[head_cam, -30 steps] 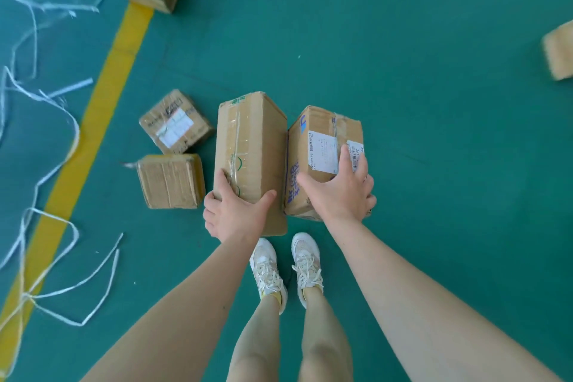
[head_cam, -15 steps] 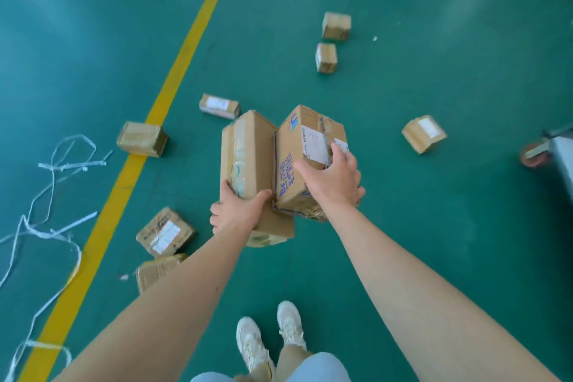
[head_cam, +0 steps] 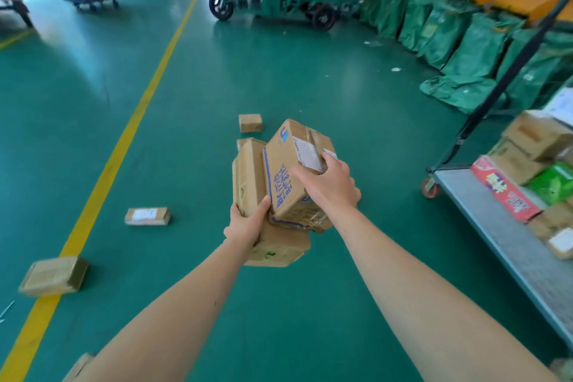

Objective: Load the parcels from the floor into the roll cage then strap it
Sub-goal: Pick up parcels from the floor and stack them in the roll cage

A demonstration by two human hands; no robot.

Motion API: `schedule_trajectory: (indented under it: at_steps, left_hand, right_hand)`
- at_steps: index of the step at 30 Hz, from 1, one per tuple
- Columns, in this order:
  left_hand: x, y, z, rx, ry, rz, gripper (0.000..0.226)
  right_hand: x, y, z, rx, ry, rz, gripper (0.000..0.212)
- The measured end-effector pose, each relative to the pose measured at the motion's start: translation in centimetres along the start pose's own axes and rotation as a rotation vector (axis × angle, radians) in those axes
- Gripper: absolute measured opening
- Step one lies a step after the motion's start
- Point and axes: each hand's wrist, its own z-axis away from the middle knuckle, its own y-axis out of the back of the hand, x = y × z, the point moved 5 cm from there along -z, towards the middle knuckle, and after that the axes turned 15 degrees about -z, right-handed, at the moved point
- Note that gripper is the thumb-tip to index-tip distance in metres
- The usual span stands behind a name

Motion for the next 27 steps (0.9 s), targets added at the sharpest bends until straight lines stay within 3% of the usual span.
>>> schedule_trajectory:
  at_steps: [3,7,11,14,15,18,22,23,27]
  left_hand:
    - [5.1,-5.3,-0.1,-0.074,-0.068,0.074,0.133]
    - [11.8,-12.1,0.4,-0.126,-0.137,0.098,0.119]
    - [16.9,-18.1,0.5,-0.226,-0.152,0.116,0.093]
    - [19.5,-22.5,-0.1,-0.371,-0.125,0.091,0.104]
    - [20.1,-24.0,-0.4,-0.415,-0.105,0.083,0.111]
    - [22.2,-28.4,-0.6,-0.531,-0.071,0.027,0.107]
    - [26.0,-34.1,-1.0,-0.639,-0.072,-0.079,0.092]
    - [27.0,-35.3,-1.4,-0.643,-0.093,-0.100,0.089]
    - [32.5,-41.5,-3.6,-0.702,-0.161,-0.181,0.085]
  right_hand:
    - [-0.8,6.0,-3.5,0.054,0.048,0.040,0.094]
    - [-1.1,13.8,-7.7,0.161,0.101,0.079,0.090]
    - [0.1,22.1,-11.6,0.326,0.105,-0.126,0.051]
    - [2.5,27.6,-14.5,0.456,0.084,-0.353,0.011]
    - [3.4,29.1,-15.3,0.500,0.063,-0.478,0.010]
    - [6.8,31.8,-17.5,0.541,-0.109,-0.798,0.026]
    - [12.3,32.7,-22.6,0.400,-0.319,-1.002,0.108]
    - [12.9,33.3,-23.3,0.399,-0.336,-0.995,0.112]
    - [12.6,37.3,-26.0,0.444,-0.317,-0.986,0.081]
